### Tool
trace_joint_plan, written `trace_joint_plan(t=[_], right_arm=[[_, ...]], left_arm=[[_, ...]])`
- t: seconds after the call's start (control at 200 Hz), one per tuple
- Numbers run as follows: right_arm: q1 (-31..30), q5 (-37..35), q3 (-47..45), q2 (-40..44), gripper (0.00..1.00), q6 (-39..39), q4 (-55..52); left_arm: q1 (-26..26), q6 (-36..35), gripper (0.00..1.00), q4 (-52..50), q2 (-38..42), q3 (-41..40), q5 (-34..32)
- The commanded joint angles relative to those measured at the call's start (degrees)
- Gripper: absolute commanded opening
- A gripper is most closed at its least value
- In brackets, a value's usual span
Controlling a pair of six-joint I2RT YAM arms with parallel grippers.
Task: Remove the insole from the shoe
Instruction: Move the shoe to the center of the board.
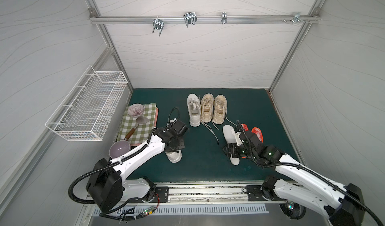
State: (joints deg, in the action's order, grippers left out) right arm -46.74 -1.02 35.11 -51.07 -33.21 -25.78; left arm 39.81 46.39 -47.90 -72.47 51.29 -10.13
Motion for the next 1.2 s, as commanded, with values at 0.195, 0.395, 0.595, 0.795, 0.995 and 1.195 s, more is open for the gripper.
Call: trace_joint_plan(t=[0.195, 0.395, 0.595, 0.795, 0.995, 1.195], right_arm=[[-0.5, -0.2, 2.5, -0.1, 0.85, 0.7, -2.2], [-0.6, 0.3, 3.2, -0.3, 0.85, 1.5, -3.0], [-2.8, 0.1, 6.2, -2.2, 0.84, 3.0, -3.7], [-6.6, -1.7, 9.4, -4.6, 0.84, 3.5, -3.6], [-11.4, -3.5, 12.4, -8.2, 0.8, 3.5, -3.3], [-15.3, -4.0, 13.8, -11.2, 0.74, 2.5, -1.6]], left_arm=[[14.9, 8.7, 0.0, 3.0, -3.6, 4.4, -4.6], [17.8, 9.5, 0.26, 0.0, -1.9, 6.4, -5.3], [17.8, 4.9, 0.49, -2.1, 12.9, 4.3, -5.9], [11.8, 1.1, 0.57, -6.1, 22.7, -0.8, -5.6], [4.2, -1.2, 0.59, 2.1, 26.6, -9.2, 3.8], [4.2, -3.3, 0.58, 7.5, 24.2, -12.3, 4.4]])
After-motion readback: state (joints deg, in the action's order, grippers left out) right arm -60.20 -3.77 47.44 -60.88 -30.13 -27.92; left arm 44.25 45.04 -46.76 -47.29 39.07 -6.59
